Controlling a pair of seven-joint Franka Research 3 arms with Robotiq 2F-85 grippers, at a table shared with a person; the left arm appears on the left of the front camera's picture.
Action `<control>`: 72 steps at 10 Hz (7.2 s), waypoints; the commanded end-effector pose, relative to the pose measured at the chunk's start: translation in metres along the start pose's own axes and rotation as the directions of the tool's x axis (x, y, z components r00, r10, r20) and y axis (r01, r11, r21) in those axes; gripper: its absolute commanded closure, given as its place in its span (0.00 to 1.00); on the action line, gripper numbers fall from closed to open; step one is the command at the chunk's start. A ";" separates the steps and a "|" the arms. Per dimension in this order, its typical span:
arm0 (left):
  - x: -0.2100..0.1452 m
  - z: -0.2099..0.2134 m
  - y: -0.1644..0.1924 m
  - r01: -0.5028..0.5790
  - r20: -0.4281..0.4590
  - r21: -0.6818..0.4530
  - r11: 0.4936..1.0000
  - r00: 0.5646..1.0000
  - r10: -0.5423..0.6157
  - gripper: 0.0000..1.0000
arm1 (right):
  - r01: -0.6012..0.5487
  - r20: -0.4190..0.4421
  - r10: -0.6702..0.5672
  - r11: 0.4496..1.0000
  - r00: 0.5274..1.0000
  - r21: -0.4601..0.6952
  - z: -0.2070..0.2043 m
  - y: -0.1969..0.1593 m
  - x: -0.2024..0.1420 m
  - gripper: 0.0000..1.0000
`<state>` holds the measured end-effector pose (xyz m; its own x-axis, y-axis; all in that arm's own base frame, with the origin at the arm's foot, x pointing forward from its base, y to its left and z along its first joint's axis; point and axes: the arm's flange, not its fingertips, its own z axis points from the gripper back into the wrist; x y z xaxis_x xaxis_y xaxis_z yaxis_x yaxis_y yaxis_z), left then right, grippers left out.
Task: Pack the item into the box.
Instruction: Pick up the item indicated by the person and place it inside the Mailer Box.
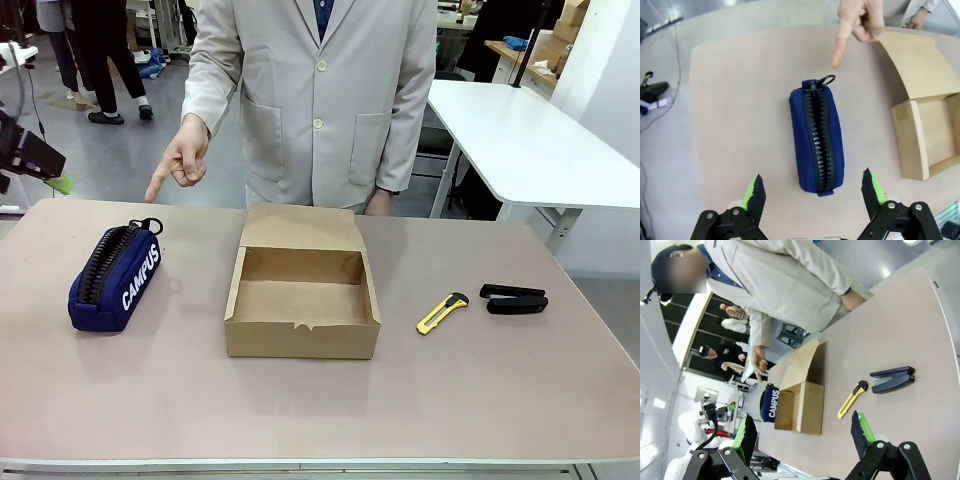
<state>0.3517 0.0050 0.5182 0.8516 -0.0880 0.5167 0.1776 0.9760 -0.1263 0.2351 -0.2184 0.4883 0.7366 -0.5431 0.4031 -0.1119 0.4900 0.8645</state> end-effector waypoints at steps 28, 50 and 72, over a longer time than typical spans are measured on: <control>0.029 -0.202 -0.011 -0.016 -0.438 0.057 0.998 0.898 0.039 0.55 | -0.026 0.012 0.026 0.999 1.000 0.023 0.000 0.001 0.004 0.00; -0.043 0.002 -0.040 0.804 0.168 -0.579 0.138 0.283 -0.944 1.00 | -0.026 0.012 0.026 0.999 1.000 0.023 0.000 0.001 0.004 0.00; 0.053 -0.142 -0.358 0.917 -0.021 -0.367 0.158 0.162 -0.987 0.91 | -0.026 0.012 0.026 0.999 1.000 0.023 0.000 0.001 0.004 0.00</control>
<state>0.3946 -0.3753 0.4661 0.0033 -0.9828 0.1845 0.9899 0.0295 0.1390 0.2359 -0.2195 0.4900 0.7373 -0.5407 0.4050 -0.1159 0.4895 0.8643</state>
